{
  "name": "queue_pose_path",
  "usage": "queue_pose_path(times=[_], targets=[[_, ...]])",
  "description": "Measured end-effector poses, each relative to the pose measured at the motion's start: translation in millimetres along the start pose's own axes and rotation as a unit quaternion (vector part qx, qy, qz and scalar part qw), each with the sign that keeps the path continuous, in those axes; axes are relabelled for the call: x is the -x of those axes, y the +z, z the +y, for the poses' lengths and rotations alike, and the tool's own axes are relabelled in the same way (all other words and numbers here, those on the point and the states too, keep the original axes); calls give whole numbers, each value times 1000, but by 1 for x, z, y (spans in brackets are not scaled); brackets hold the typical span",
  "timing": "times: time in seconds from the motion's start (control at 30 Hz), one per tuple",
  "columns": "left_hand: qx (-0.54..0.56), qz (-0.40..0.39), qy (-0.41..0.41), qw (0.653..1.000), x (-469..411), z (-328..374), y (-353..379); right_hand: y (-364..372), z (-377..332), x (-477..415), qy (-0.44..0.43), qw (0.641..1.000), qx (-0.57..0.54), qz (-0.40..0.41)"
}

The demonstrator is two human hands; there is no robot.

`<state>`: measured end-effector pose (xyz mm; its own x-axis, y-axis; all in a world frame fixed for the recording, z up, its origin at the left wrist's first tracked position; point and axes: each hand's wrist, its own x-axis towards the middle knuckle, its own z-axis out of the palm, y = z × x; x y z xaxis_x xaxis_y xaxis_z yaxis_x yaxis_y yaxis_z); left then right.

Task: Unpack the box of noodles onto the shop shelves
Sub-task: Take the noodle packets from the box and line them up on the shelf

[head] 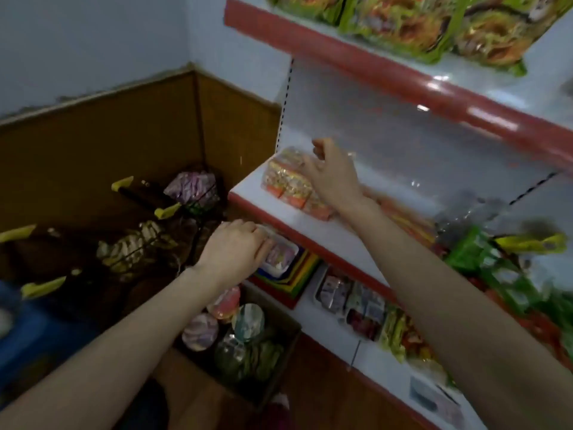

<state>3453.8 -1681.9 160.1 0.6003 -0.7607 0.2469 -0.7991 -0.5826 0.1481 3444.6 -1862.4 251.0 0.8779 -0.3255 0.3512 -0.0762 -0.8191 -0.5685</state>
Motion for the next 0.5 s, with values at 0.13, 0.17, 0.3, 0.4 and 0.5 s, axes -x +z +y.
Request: queue_pose_path(times=[0.13,0.17,0.3,0.4,0.5], targets=[[-6,-48,-56,997,56,-17,56,75,40,47,42,994,12,-103],[0,-70,-68,995,68,-20,70,92,50,60,54,990,21,-127],[-7,-170,-96,981,108,-26,140,159,100,112,94,968,58,-224],[-16,-235,-127,964,140,-33,219,215,146,154,120,949,62,-286],[2,-262,-133,956,171,-36,293,274,198,195,142,926,96,-335]])
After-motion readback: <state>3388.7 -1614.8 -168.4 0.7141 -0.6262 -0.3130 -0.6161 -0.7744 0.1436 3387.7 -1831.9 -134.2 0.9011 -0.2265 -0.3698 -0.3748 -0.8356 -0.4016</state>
